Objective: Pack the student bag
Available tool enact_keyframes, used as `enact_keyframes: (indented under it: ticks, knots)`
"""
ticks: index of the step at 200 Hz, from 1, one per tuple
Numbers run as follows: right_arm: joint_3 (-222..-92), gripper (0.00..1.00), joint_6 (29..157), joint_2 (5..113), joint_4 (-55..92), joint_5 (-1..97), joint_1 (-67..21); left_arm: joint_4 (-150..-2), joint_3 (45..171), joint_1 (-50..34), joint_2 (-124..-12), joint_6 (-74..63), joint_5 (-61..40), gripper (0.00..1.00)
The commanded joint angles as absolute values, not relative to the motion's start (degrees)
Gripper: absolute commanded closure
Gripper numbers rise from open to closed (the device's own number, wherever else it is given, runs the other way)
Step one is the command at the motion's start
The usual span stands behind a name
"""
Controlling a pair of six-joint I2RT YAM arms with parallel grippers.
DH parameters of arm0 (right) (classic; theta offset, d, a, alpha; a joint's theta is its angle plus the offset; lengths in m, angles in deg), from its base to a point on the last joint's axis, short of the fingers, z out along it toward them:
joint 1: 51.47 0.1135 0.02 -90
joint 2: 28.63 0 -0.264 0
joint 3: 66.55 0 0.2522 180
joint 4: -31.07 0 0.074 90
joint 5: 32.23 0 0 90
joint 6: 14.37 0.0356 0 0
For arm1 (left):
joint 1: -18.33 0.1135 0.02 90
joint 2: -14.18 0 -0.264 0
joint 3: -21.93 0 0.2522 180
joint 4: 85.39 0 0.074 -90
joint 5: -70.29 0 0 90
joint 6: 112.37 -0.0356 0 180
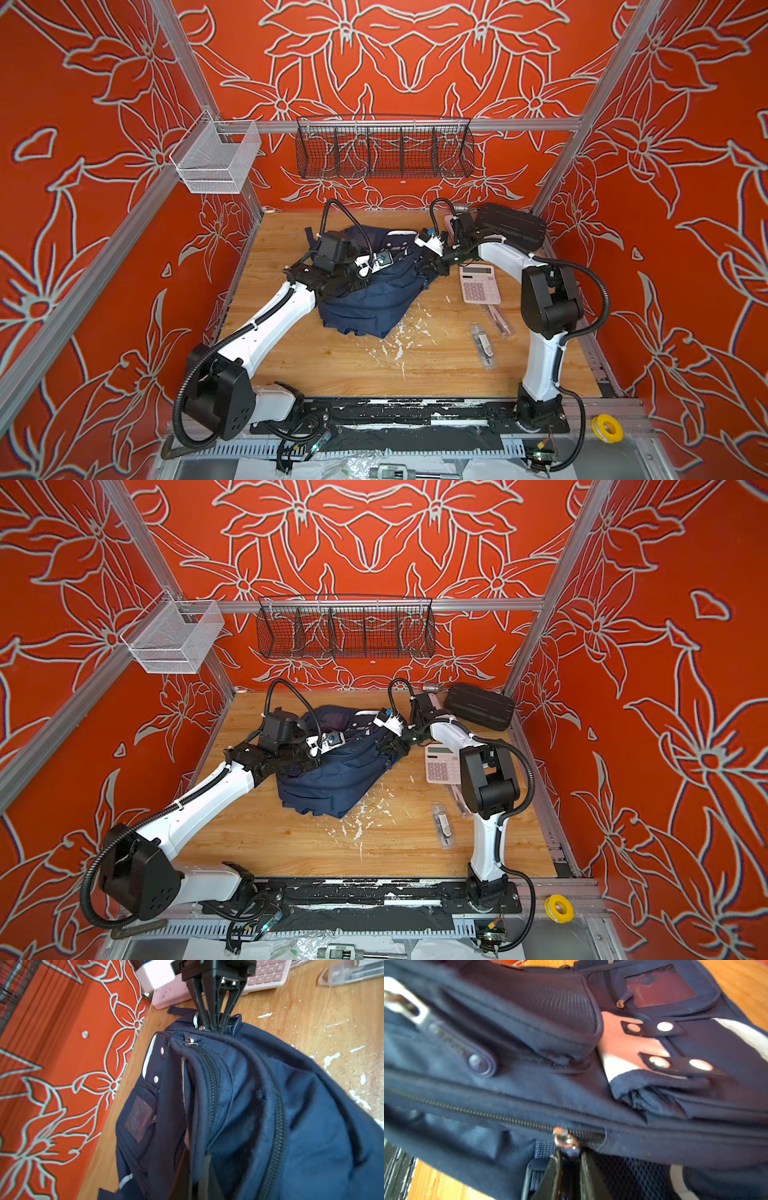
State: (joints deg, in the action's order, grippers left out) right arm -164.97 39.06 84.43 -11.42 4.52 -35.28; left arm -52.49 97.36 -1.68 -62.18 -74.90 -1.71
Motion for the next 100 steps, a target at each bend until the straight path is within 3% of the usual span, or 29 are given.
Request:
enact_keyframes:
  ticks: [1,54,100]
  knots:
    - [-161.5,0.76,48.6,81.6,-1.1,2.7,-35.1,-61.5,97.9,0.3,-58.5,-72.8,5.2,1.0]
    - [-159.9,0.61,56.1,82.9,5.4,-0.5,-35.1,-61.2,95.5,1.9,-56.4,-72.3,7.8,1.0]
    - [-162.8,0.58,55.1,86.3,3.3,-6.9,-35.1,-61.2,94.3,2.4,-56.1,-72.6,9.5,1.0]
